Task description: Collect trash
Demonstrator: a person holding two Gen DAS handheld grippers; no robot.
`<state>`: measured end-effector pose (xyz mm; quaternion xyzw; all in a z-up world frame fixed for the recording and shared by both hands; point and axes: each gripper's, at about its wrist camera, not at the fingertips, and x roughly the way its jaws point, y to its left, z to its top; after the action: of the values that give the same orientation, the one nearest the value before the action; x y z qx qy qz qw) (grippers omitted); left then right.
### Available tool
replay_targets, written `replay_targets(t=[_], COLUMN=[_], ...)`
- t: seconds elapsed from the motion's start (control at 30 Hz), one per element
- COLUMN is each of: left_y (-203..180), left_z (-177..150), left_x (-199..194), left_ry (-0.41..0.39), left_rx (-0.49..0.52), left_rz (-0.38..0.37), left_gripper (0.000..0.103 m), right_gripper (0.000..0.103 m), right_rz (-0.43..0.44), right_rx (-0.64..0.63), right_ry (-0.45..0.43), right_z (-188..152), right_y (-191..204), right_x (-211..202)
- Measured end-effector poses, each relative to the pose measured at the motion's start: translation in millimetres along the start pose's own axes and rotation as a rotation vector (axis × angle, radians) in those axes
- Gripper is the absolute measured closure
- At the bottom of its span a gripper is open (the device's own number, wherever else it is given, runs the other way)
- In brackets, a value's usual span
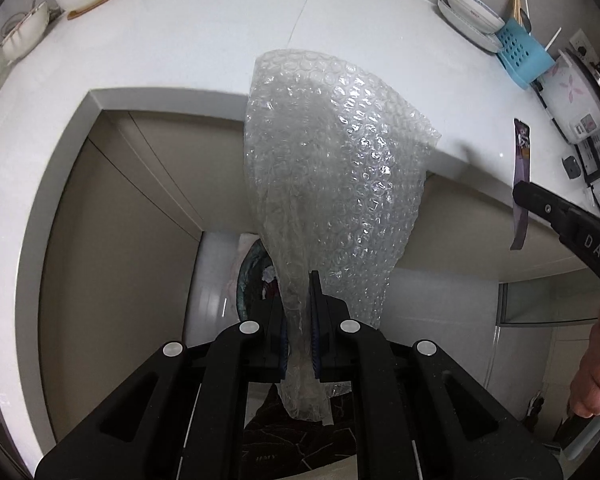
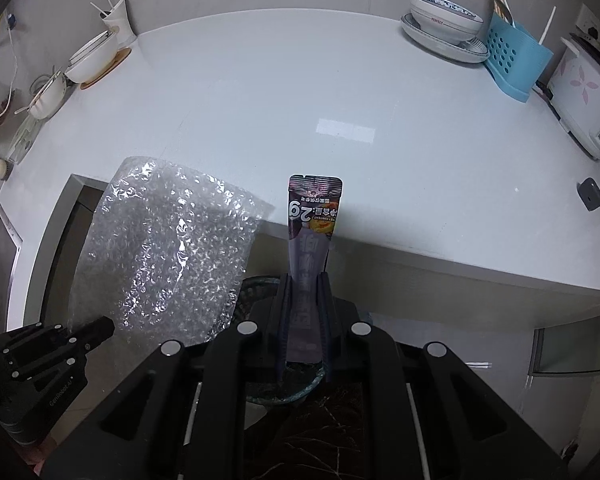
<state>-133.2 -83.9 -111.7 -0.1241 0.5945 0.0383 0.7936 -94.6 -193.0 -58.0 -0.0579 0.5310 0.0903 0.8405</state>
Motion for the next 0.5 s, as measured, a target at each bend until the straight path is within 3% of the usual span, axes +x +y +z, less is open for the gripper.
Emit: replay_targets(t=[0.5], left_y=[11], left_z=[-34], left_x=[43], left_ry=[0.096], left_rx=[-0.038], left_rz=[0.019], left_gripper=[0.096], right_gripper=[0.091], right_rz=[0.008], right_rx=[-0.037], right_ry=[0.028], right_z=[-34], right_y=[5], right_x=[37])
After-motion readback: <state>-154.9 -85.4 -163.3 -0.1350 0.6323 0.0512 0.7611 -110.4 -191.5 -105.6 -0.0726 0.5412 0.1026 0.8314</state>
